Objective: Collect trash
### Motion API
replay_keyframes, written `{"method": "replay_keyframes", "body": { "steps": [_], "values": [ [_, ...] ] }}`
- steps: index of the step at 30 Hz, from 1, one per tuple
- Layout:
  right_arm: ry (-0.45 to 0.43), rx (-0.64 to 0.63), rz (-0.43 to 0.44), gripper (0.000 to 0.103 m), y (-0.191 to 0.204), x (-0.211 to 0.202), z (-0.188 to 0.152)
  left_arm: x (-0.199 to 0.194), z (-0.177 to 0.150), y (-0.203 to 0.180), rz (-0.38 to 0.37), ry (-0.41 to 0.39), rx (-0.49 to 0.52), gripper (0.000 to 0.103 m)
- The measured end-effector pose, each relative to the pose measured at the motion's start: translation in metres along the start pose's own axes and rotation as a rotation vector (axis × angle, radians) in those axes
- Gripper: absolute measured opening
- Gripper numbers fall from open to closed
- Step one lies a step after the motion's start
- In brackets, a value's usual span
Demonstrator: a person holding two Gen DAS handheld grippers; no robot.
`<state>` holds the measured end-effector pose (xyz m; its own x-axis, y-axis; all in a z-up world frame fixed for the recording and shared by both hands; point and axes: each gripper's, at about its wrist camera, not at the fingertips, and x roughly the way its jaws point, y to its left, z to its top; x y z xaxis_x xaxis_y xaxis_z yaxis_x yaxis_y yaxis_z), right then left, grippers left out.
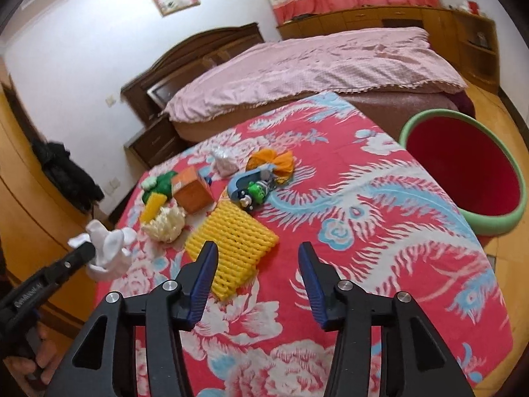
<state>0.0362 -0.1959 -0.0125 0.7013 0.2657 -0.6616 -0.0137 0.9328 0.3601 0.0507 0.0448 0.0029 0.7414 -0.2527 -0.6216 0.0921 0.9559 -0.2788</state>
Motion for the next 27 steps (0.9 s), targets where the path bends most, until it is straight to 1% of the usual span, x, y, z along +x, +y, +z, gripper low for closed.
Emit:
{"method": "replay_keyframes", "body": {
  "steps": [6, 12, 16, 18, 19, 20, 21, 22, 24, 27],
  "values": [
    [0.046, -0.069, -0.034, 0.055, 0.006, 0.031, 0.002, 0.01, 0.001, 0.004, -0.002, 0.012, -0.007, 0.009],
    [0.087, -0.076, -0.003, 0.055, 0.008, 0.058, 0.004, 0.024, 0.005, 0.004, -0.001, 0.023, -0.013, 0.009],
    [0.111, -0.092, 0.006, 0.055, 0.011, 0.071, 0.004, 0.032, 0.006, 0.003, -0.002, 0.036, -0.014, 0.009],
    [0.132, -0.074, 0.005, 0.055, 0.01, 0.076, 0.003, 0.036, 0.007, 0.003, -0.002, 0.044, -0.015, 0.009],
    [0.122, -0.075, 0.006, 0.055, 0.01, 0.075, 0.003, 0.038, 0.006, 0.003, -0.003, 0.048, -0.017, 0.009],
    [0.125, -0.077, 0.006, 0.053, 0.011, 0.075, 0.003, 0.039, 0.006, 0.002, -0.004, 0.051, -0.018, 0.009],
    [0.13, -0.076, 0.012, 0.044, 0.011, 0.074, 0.002, 0.041, 0.007, 0.002, -0.004, 0.054, -0.019, 0.009],
    [0.131, -0.072, 0.018, 0.038, 0.01, 0.074, 0.001, 0.042, 0.006, 0.002, -0.005, 0.056, -0.019, 0.009],
    [0.135, -0.066, 0.02, 0.023, 0.009, 0.075, 0.0, 0.044, 0.007, 0.001, -0.006, 0.059, -0.017, 0.009],
    [0.125, -0.06, 0.033, 0.014, 0.008, 0.073, -0.002, 0.046, 0.007, -0.001, -0.007, 0.063, -0.013, 0.009]
  ]
}}
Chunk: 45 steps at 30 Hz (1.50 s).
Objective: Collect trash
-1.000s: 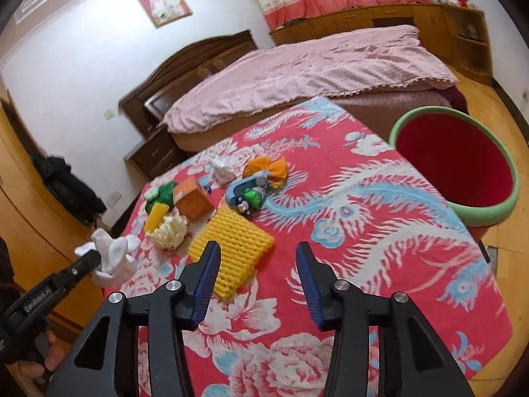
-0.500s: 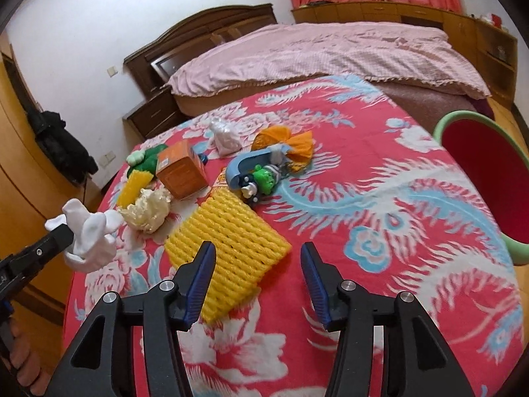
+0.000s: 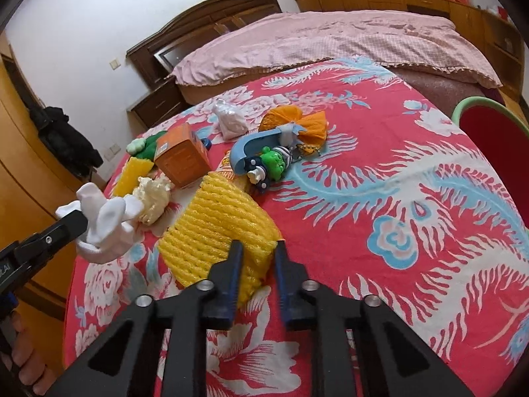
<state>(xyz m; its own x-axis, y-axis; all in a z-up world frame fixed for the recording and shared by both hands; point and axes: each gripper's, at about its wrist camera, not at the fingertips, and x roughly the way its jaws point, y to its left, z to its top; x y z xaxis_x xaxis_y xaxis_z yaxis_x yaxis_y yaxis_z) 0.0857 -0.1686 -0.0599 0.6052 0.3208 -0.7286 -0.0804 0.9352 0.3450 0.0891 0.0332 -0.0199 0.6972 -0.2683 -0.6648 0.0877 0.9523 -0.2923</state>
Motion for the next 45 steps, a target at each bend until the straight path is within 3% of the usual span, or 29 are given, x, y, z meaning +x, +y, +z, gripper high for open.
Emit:
{"method": "replay_keyframes", "body": {
  "steps": [8, 16, 32, 45],
  "values": [
    [-0.071, 0.025, 0.026, 0.011, -0.003, -0.03, 0.001, -0.001, 0.003, -0.009, -0.01, 0.005, 0.013, 0.009],
    [-0.157, 0.065, -0.044, 0.011, -0.023, -0.075, 0.003, 0.0, 0.01, -0.039, -0.066, 0.009, 0.054, 0.009],
    [-0.287, 0.232, -0.153, 0.011, -0.114, -0.136, 0.002, 0.032, 0.015, -0.143, -0.145, 0.062, 0.214, 0.009],
    [-0.347, 0.35, -0.288, 0.011, -0.192, -0.159, -0.006, 0.084, 0.0, -0.238, -0.231, 0.131, 0.352, 0.009]
  ]
}}
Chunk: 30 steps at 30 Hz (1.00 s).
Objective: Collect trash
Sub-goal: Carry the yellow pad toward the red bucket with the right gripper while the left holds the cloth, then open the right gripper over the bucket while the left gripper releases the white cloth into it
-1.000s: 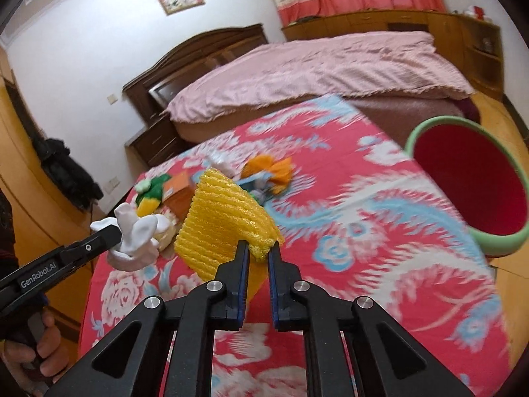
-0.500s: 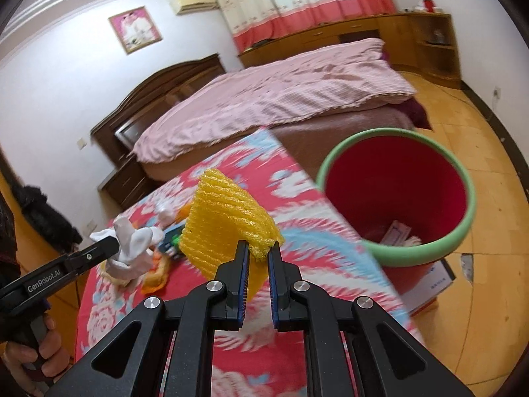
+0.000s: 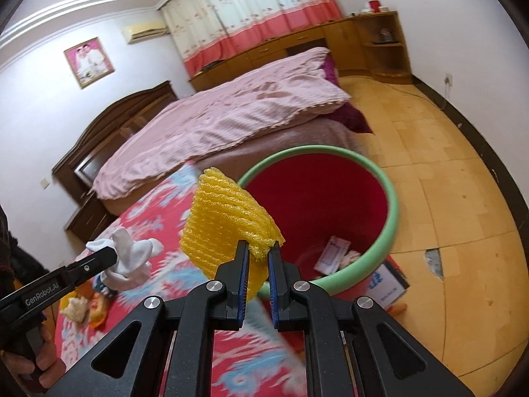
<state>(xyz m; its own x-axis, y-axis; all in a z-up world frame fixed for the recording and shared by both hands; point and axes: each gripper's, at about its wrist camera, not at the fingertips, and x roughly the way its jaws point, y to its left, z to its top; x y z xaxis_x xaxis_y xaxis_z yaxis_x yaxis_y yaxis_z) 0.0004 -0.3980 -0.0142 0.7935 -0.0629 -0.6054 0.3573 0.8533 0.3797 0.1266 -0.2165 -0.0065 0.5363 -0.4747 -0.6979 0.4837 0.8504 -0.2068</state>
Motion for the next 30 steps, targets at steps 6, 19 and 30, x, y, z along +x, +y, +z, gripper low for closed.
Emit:
{"method": "replay_keyframes", "body": {
  "steps": [6, 19, 30],
  "values": [
    [-0.01, 0.025, -0.045, 0.012, -0.021, 0.008, 0.006, 0.036, 0.012, -0.026, -0.015, 0.04, 0.058, 0.009],
    [0.003, 0.09, -0.113, 0.016, -0.054, 0.033, 0.012, 0.077, 0.025, -0.051, -0.045, 0.04, 0.105, 0.011],
    [0.007, 0.128, -0.105, 0.025, -0.059, 0.032, 0.009, 0.073, 0.021, -0.05, -0.069, 0.053, 0.068, 0.035]
  ]
}}
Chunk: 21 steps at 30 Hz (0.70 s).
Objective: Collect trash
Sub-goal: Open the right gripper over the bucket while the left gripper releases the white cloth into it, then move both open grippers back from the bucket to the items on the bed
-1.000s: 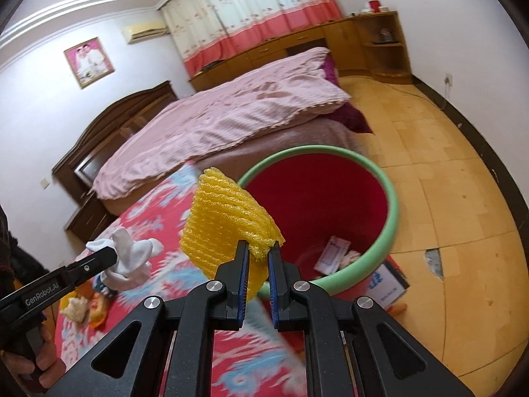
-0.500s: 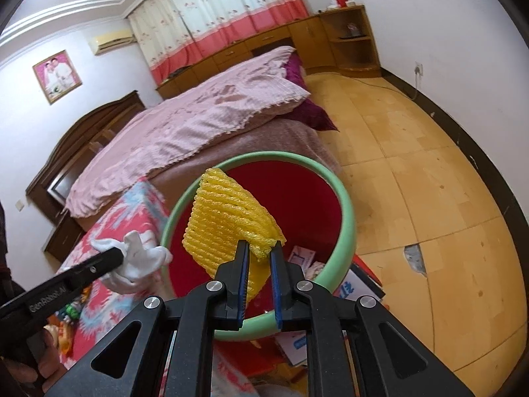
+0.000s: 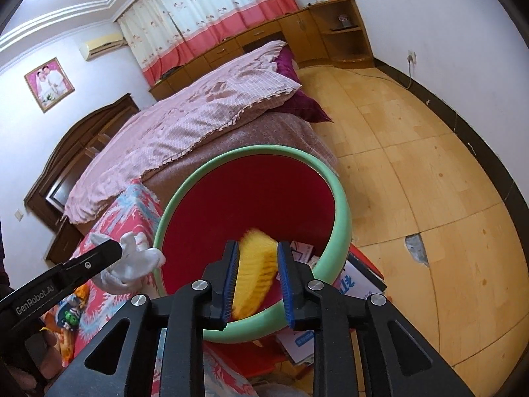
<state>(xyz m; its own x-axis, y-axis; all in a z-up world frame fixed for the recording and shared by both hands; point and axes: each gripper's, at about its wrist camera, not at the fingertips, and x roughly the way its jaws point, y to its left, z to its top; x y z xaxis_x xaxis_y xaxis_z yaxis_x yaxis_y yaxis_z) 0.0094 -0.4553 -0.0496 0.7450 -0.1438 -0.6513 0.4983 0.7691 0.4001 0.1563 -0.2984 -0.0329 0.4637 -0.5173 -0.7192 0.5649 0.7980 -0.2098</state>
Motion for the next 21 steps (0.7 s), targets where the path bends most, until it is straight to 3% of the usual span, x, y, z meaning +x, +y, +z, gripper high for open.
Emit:
{"method": "replay_keyframes", "body": {
  "steps": [6, 12, 21],
  "values": [
    [-0.021, 0.018, 0.005, 0.034, -0.002, -0.009, -0.001, -0.005, -0.001, 0.001, -0.023, 0.003, -0.023, 0.038],
    [-0.03, 0.015, 0.009, 0.035, 0.001, -0.014, 0.001, -0.01, -0.001, -0.001, -0.036, -0.007, -0.02, 0.045],
    [-0.037, 0.012, 0.013, 0.035, 0.002, -0.019, 0.001, -0.02, 0.0, 0.004, -0.025, -0.019, -0.035, 0.045]
  ]
}}
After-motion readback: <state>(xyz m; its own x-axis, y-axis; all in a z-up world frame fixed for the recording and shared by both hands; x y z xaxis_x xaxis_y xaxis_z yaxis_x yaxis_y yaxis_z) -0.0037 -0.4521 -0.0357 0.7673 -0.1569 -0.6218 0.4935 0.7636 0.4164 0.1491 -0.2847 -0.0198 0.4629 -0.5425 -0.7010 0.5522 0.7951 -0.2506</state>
